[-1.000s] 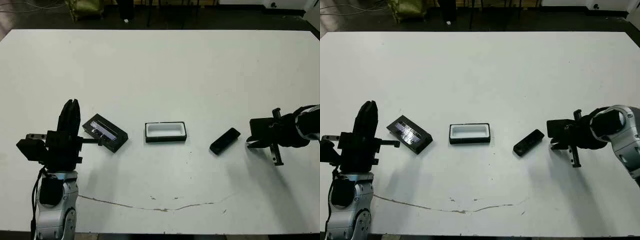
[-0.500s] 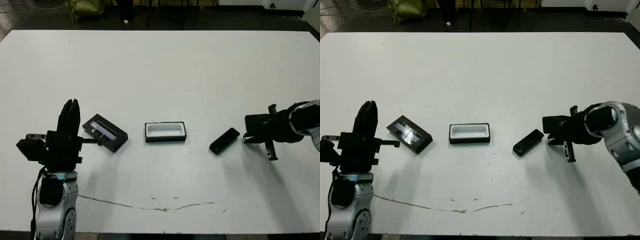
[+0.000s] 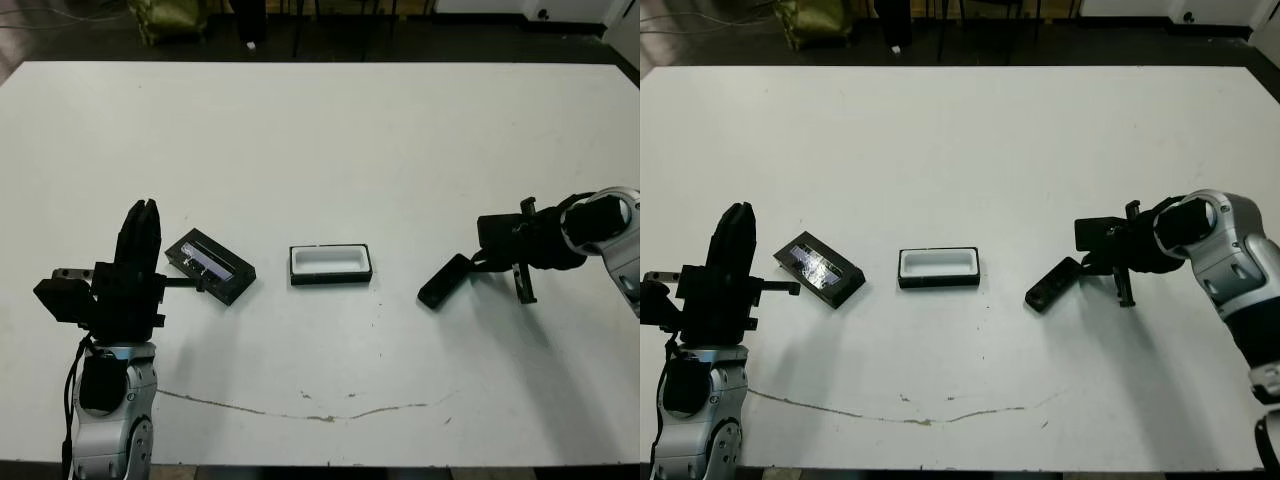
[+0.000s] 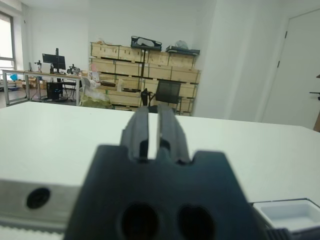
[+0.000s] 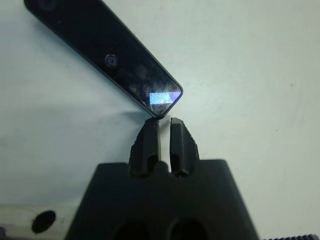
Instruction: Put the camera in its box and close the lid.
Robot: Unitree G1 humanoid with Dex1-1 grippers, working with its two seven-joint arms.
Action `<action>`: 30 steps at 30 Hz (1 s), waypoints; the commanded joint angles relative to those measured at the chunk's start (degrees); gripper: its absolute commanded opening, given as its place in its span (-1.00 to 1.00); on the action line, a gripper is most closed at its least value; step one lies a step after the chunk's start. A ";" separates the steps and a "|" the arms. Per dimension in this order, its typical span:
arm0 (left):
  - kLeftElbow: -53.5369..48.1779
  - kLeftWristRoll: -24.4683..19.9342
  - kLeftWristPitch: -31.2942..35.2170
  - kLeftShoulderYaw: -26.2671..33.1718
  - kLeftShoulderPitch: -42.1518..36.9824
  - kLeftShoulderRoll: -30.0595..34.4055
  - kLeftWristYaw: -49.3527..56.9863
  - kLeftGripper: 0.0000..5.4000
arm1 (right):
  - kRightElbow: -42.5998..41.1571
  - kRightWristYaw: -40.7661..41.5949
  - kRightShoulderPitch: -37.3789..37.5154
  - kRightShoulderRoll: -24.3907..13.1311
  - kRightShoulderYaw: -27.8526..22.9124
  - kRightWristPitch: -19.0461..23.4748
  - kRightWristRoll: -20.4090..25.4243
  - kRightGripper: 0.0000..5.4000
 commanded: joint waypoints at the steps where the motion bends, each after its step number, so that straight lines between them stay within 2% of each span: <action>1: 1.09 0.14 0.11 0.01 0.83 -0.12 -0.05 -0.99 | -0.94 1.99 1.93 2.10 2.30 3.18 -0.75 -1.00; 4: 0.81 0.40 0.22 -0.04 1.02 -0.24 0.25 -0.99 | 0.75 1.96 1.03 3.70 2.82 5.25 -0.95 -1.00; 9: 0.86 0.31 0.25 0.02 1.04 -0.55 0.52 -0.99 | 16.01 -1.02 -2.63 8.61 4.99 -4.06 -2.33 -1.00; 13: 1.35 1.15 -0.58 0.07 0.95 -0.38 0.64 -0.99 | 18.66 -0.36 -4.19 9.91 4.87 -7.17 -1.84 -1.00; 18: 1.08 0.27 0.07 0.00 0.97 -0.38 0.20 -0.99 | 21.04 0.16 -5.54 11.84 4.66 -6.73 -1.43 -1.00; 23: 1.46 1.09 -0.48 -0.07 0.89 -0.49 0.50 -0.99 | 26.70 -1.80 -7.83 14.12 5.44 -11.80 -2.73 -1.00; 30: 1.25 1.12 -0.54 -0.04 1.11 -0.71 0.62 -0.99 | 28.36 -1.44 -9.31 15.80 5.82 -10.70 -2.63 -1.00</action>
